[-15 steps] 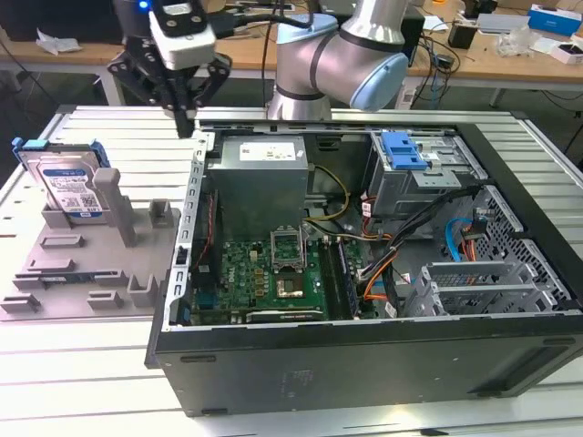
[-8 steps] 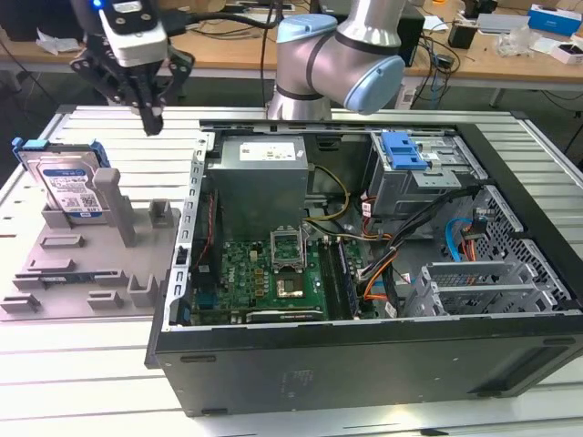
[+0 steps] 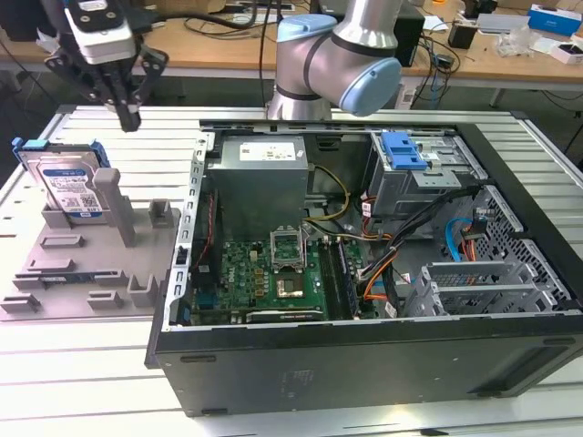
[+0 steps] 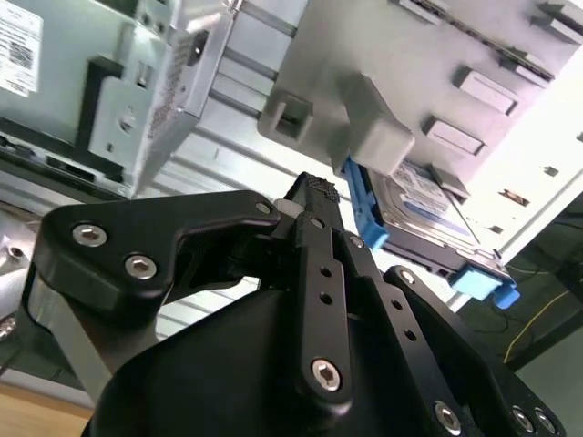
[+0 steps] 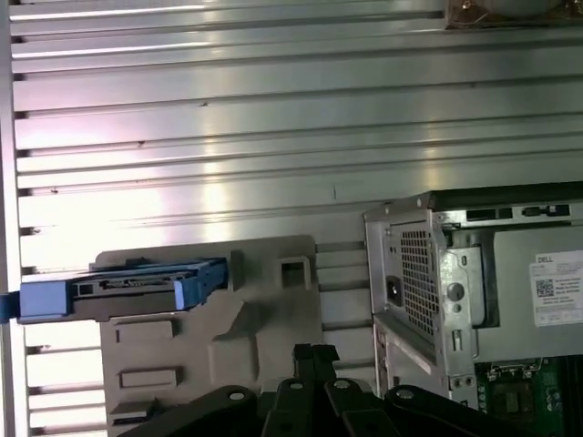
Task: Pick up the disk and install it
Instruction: 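Reach for the disk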
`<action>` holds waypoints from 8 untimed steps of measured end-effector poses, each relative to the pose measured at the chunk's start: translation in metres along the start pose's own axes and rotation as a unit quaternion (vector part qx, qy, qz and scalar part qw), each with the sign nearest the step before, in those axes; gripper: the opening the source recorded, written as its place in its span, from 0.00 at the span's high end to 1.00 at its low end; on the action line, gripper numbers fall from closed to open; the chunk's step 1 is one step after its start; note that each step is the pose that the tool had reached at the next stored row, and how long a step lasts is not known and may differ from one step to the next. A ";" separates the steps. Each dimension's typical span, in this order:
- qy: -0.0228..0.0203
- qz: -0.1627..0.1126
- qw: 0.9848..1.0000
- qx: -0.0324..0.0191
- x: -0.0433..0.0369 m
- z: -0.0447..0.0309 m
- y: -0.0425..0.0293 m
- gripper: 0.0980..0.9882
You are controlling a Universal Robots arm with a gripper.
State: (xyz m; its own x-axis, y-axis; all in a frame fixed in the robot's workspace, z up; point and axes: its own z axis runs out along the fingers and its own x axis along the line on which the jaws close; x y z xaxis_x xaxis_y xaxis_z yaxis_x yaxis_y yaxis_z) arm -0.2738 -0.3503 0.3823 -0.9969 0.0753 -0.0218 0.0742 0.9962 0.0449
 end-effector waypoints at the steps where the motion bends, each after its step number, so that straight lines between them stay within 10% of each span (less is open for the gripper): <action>1: 0.000 0.000 1.000 0.000 0.0090 0.0006 0.0007 0.99; 8: 0.000 0.000 1.000 0.000 0.0523 0.0041 0.0080 0.99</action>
State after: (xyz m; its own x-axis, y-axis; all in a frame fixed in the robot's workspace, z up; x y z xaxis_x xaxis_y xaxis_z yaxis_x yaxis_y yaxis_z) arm -0.3253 -0.3383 0.3774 -0.9969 0.0754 -0.0218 0.0744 0.9962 0.0449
